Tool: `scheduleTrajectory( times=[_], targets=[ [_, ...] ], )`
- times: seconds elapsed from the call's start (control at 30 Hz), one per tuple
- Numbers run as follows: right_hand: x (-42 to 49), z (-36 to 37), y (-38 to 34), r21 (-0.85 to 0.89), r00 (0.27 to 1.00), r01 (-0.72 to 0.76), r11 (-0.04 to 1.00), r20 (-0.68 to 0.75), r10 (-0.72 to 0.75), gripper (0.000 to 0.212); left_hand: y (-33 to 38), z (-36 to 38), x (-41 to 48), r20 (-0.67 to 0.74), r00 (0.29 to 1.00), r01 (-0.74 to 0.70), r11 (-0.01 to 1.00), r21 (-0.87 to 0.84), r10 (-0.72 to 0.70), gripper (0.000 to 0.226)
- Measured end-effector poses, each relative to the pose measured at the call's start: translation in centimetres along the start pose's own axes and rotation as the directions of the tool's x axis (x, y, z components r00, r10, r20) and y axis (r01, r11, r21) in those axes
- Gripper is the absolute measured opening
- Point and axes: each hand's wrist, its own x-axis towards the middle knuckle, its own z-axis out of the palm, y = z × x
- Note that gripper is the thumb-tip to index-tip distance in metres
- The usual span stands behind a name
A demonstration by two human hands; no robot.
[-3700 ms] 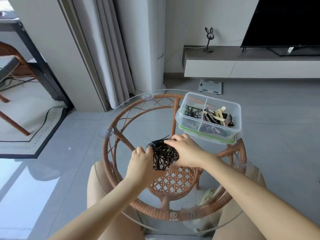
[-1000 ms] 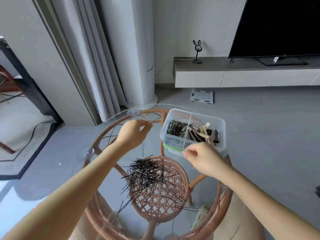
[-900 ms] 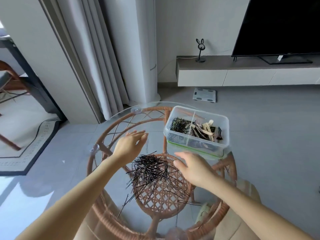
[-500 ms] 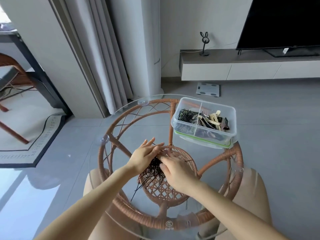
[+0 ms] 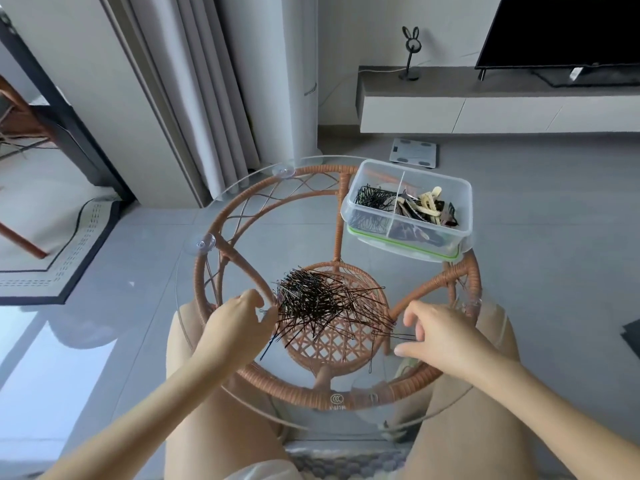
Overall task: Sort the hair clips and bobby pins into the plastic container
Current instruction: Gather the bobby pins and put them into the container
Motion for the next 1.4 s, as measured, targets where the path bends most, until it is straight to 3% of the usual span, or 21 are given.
scheduleTrajectory(
  times=[0.17, 0.4, 0.47, 0.53, 0.63, 0.77, 0.87, 1.0, 1.1, 1.2, 1.4],
  targets=[
    [0.4, 1.8, -3.1, 0.091, 0.996, 0.07, 0.993, -0.063, -0.065, 0.011, 2.4, 1.0, -0.8, 0.037, 0.997, -0.062, 0.99, -0.128, 0.067, 0.016],
    [2.6, 2.7, -6.2, 0.255, 0.983, 0.116, 0.96, -0.165, -0.075, 0.01, 3.7, 0.9, 0.1, 0.041, 0.998, -0.027, 0.935, -0.353, 0.045, 0.012],
    [2.5, 1.8, -5.8, 0.314, 0.984, 0.131, 0.94, -0.155, -0.085, 0.024, 3.1, 0.2, 0.3, -0.013, 0.998, -0.062, 0.951, -0.303, 0.06, 0.014],
    [2.4, 0.8, -4.6, 0.162, 0.981, 0.151, 0.975, -0.148, -0.128, 0.057, 2.2, -0.6, 0.4, -0.063, 0.992, -0.113, 0.987, -0.113, 0.107, 0.037],
    [2.4, 0.2, -3.0, -0.141, 0.99, 0.133, 0.981, -0.033, -0.139, 0.111, 1.6, -1.4, 0.8, 0.073, 0.972, -0.232, 0.957, 0.172, 0.223, 0.092],
    [2.3, 1.8, -3.1, -0.278, 0.982, 0.186, 0.943, 0.01, -0.191, 0.128, 2.3, -0.5, 1.5, 0.235, 0.937, -0.317, 0.908, 0.274, 0.256, 0.116],
    [1.9, 2.7, -3.9, -0.242, 0.972, 0.207, 0.948, -0.059, -0.227, 0.116, 2.9, 0.7, 1.2, 0.227, 0.928, -0.355, 0.886, 0.298, 0.295, 0.114],
    [2.1, 3.1, -4.7, -0.087, 0.957, 0.234, 0.968, -0.156, -0.246, 0.075, 2.9, 0.8, 1.3, 0.136, 0.94, -0.336, 0.922, 0.193, 0.314, 0.096],
    [2.8, 2.8, -5.5, 0.022, 0.959, 0.215, 0.976, -0.192, -0.207, 0.055, 3.0, 0.5, 1.4, 0.108, 0.945, -0.322, 0.937, 0.132, 0.31, 0.074],
    [3.3, 2.7, -6.1, 0.043, 0.955, 0.222, 0.974, -0.213, -0.209, 0.043, 3.2, 0.3, 1.5, 0.095, 0.945, -0.321, 0.942, 0.101, 0.312, 0.053],
    [3.7, 2.2, -6.2, 0.134, 0.955, 0.169, 0.976, -0.269, -0.128, 0.034, 3.3, -0.8, 2.6, 0.1, 0.952, -0.295, 0.954, 0.054, 0.289, 0.039]
  ],
)
